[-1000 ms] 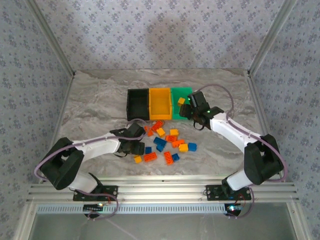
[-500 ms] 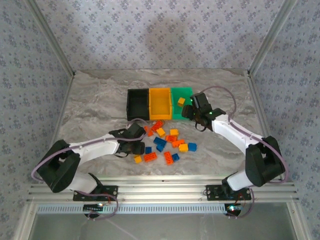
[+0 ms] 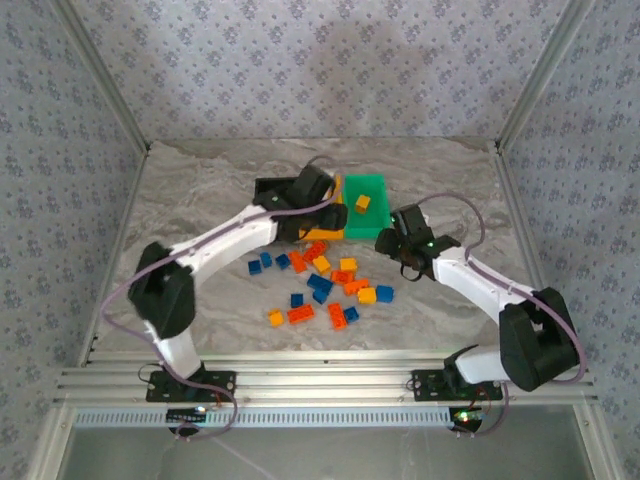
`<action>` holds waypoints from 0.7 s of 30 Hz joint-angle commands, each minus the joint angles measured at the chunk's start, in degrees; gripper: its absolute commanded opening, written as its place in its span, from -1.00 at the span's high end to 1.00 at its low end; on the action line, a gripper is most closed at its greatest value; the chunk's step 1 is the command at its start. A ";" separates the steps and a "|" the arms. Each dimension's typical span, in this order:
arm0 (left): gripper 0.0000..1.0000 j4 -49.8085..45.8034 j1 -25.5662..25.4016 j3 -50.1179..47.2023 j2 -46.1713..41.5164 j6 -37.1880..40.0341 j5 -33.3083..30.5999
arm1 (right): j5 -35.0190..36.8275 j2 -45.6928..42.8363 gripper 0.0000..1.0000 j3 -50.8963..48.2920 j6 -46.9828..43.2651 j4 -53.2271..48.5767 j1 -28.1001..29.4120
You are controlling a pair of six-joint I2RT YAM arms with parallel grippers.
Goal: Sort the legos into containers by color
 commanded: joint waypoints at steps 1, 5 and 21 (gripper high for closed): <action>-0.10 -2.77 0.46 10.60 7.66 2.43 3.66 | 0.49 -1.88 -0.21 -1.42 1.18 -0.28 -0.27; -0.10 -4.03 0.52 22.25 16.01 1.35 5.22 | 0.19 -2.02 -0.21 -1.90 1.05 -0.30 -0.34; -0.68 -7.45 0.77 43.45 26.82 -2.68 6.43 | -1.44 -4.68 -0.28 -2.55 0.51 -2.81 -0.33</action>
